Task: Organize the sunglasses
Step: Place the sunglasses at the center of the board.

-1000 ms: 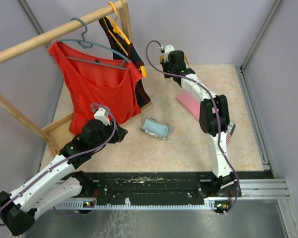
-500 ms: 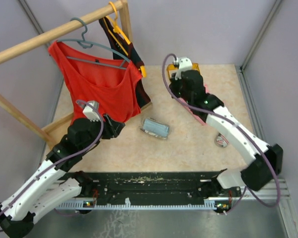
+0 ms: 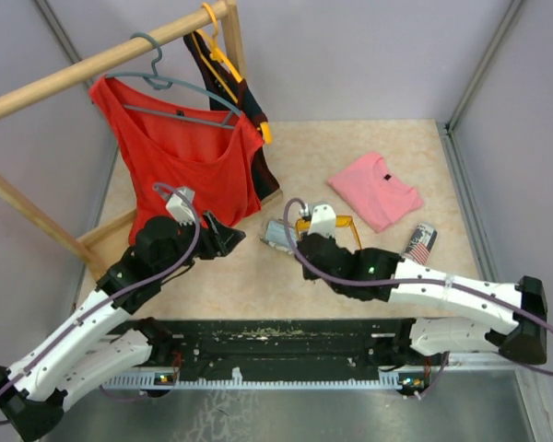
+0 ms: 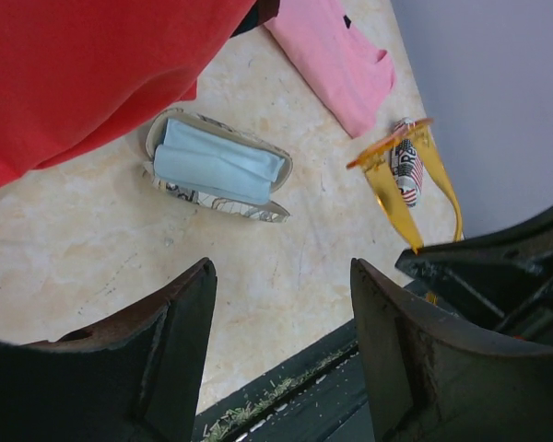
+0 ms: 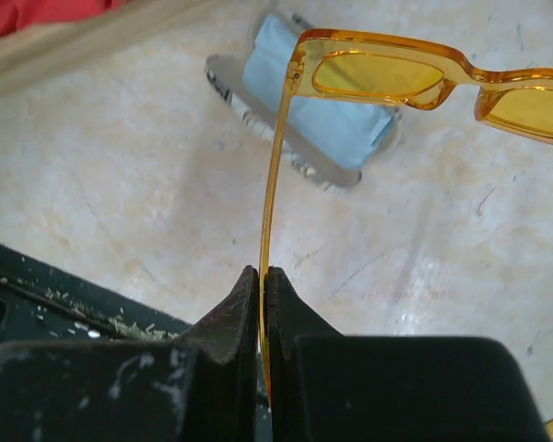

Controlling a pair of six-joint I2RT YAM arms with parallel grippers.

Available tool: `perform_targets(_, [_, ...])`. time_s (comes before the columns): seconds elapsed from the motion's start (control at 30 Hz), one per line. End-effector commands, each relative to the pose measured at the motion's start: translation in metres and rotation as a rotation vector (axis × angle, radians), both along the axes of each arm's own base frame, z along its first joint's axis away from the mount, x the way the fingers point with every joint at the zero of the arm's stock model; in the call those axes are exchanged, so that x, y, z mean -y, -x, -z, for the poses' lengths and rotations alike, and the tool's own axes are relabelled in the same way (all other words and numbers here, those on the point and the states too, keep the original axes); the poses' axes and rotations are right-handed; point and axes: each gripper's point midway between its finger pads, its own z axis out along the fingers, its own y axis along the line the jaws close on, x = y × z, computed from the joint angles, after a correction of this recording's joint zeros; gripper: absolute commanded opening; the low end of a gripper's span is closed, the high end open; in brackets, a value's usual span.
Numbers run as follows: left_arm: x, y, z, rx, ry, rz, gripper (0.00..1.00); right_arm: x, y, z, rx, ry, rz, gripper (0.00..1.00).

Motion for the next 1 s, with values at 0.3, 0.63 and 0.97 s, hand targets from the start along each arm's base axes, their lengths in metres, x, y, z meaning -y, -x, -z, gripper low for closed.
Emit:
perform_targets(0.3, [-0.011, 0.005, 0.013, 0.0, 0.008, -0.032, 0.68, 0.037, 0.028, 0.074, -0.094, 0.102, 0.34, 0.0])
perform_targets(0.63, [-0.009, 0.005, 0.019, -0.008, -0.007, -0.019, 0.68, 0.076, -0.023, 0.122, -0.158, 0.086, 0.536, 0.0])
perform_targets(0.97, [-0.013, 0.007, 0.02, -0.005, -0.016, -0.03, 0.68, 0.054, -0.06, 0.147, -0.197, 0.045, 0.576, 0.11])
